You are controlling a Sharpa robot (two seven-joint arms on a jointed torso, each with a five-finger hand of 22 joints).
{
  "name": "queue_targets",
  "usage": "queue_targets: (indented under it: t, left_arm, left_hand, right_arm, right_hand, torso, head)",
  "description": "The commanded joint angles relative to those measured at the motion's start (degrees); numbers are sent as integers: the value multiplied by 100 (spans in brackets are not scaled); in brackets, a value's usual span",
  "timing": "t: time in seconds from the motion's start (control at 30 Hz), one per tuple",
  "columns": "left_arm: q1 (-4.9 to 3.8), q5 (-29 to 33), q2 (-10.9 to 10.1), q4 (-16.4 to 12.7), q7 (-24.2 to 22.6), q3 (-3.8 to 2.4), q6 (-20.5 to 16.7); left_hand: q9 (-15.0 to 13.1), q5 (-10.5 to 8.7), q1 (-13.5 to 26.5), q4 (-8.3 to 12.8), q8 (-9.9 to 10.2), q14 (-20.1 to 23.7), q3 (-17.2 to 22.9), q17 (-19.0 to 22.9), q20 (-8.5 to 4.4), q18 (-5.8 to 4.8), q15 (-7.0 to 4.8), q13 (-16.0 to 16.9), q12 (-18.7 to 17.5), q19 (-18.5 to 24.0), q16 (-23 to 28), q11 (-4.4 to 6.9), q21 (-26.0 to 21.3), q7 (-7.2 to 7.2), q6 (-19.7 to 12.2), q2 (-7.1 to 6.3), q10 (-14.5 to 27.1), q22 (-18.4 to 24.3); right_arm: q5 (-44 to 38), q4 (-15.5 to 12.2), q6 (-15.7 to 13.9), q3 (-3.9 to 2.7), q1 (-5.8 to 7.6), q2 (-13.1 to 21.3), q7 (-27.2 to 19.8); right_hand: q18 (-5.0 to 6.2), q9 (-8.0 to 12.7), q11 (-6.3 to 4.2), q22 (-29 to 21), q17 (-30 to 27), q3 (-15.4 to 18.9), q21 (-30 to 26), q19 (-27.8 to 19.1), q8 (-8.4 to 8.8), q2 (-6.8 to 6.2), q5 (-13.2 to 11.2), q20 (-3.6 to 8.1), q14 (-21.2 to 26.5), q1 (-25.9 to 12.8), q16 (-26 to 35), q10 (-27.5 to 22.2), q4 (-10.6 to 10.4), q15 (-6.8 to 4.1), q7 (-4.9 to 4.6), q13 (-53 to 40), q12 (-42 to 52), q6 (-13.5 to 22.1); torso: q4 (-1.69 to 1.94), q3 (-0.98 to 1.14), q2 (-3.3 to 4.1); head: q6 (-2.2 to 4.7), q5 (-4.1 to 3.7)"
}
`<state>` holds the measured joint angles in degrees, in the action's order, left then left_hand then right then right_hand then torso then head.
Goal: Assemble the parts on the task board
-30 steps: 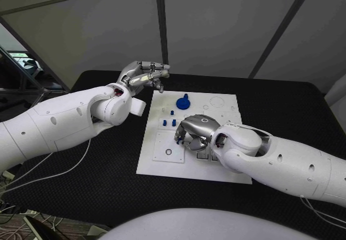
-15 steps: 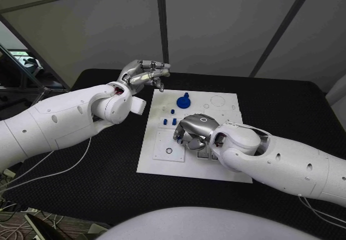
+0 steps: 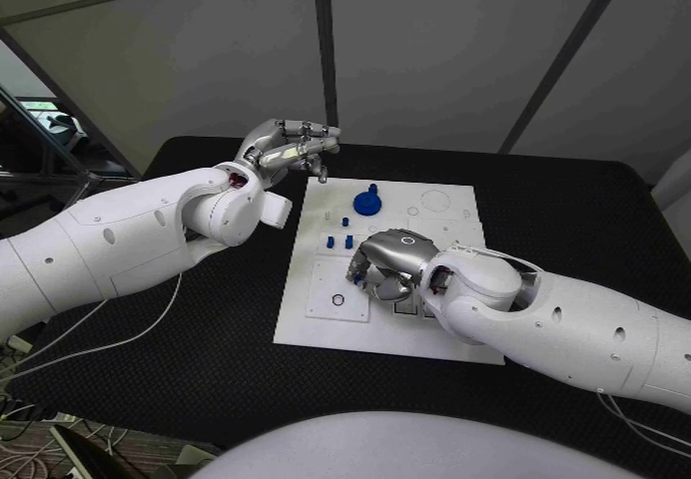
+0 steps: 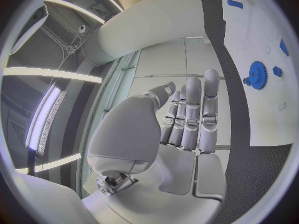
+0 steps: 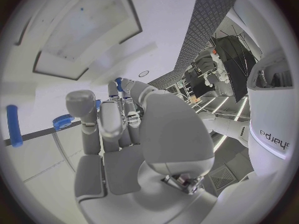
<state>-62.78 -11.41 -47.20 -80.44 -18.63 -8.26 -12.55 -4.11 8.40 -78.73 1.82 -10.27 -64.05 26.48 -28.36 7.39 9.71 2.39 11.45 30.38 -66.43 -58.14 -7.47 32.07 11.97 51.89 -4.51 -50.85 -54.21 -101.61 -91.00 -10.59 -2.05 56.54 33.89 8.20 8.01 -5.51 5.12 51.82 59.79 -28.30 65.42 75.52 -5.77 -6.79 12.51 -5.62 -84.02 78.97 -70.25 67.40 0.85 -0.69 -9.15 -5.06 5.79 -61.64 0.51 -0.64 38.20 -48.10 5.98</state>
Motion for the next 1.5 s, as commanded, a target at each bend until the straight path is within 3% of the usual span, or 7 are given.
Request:
queue_targets:
  t: [0.03,0.13,0.27,0.67,0.93,1.23,1.5]
  left_arm:
    - [-12,-16,2,1,24,-7,26]
    - [-12,-16,4,4,31,-7,34]
    - [-12,-16,6,10,34,-7,41]
    - [-12,-16,-17,10,34,-7,75]
    - [-12,-16,-31,12,9,-7,74]
    - [-11,-16,-53,6,-146,-6,-15]
    - [-10,-16,-63,-4,-197,-6,-20]
  left_hand:
    - [2,28,53,7,-24,30,8,7,30,70,12,7,38,16,-18,-4,34,1,-30,-12,34,-8]
    - [2,27,57,4,-27,29,9,7,31,69,13,7,43,16,-20,-6,35,4,-34,-9,40,-9]
    - [2,26,62,3,-28,29,8,8,33,69,15,7,46,16,-22,-8,35,6,-42,-11,49,-10]
    - [2,21,90,-15,-37,29,0,10,39,69,23,6,58,18,-28,-15,35,12,-60,-8,71,-12]
    - [2,21,90,-15,-37,29,0,10,39,69,23,6,58,18,-28,-15,35,12,-60,-8,71,-12]
    - [-7,22,81,-8,-73,15,6,10,43,72,18,15,104,13,-47,-5,41,2,-51,4,62,-18]
    - [-9,23,79,-5,-79,13,6,10,43,73,16,17,112,12,-50,-3,42,0,-48,4,59,-19]
  right_arm:
    - [16,-17,6,8,-7,5,-52]
    - [14,-9,-73,8,-7,10,-32]
    - [12,-5,-158,8,-7,19,-52]
    - [63,-203,-433,6,-7,248,-106]
    - [360,-690,-624,-17,57,781,-87]
    - [1161,-732,282,-413,341,1295,220]
    - [824,-563,632,-531,436,1478,449]
  right_hand:
    - [-61,40,56,-144,-174,73,-81,-131,108,-129,5,-20,-62,-75,103,-215,-8,110,-75,53,-112,182]
    - [31,106,189,-694,-666,173,-473,-470,213,-240,-31,-102,179,-146,453,-606,-19,217,-191,127,-206,461]
    - [248,165,252,-1846,-1979,438,-1360,-1223,203,-260,-65,-201,888,-56,1408,-1306,43,285,-192,126,-157,894]
    - [260,144,252,-1903,-2113,611,-1415,-1235,169,-128,20,-208,925,30,1399,-1431,51,283,-189,91,66,904]
    - [192,132,221,-1507,-1764,617,-1093,-948,136,-40,72,-184,679,46,1019,-1307,23,253,-169,70,353,832]
    - [156,160,184,-1337,-1685,843,-950,-830,204,-125,-92,-173,605,-105,834,-1502,-82,237,-101,111,499,1043]
    - [176,148,215,-1473,-1889,1238,-1068,-960,181,-123,-127,-204,776,-52,845,-1846,-179,273,-56,89,712,1176]
  torso:
    - [-7,2,1]
    - [-3,1,2]
    - [-3,1,2]
    - [-18,-5,-12]
    - [-19,-3,-22]
    - [-51,-7,-36]
    - [-44,-15,-25]
  head:
    - [3,1]
    - [8,-5]
    - [8,-5]
    - [38,-5]
    - [99,-58]
    - [177,-143]
    - [221,-192]
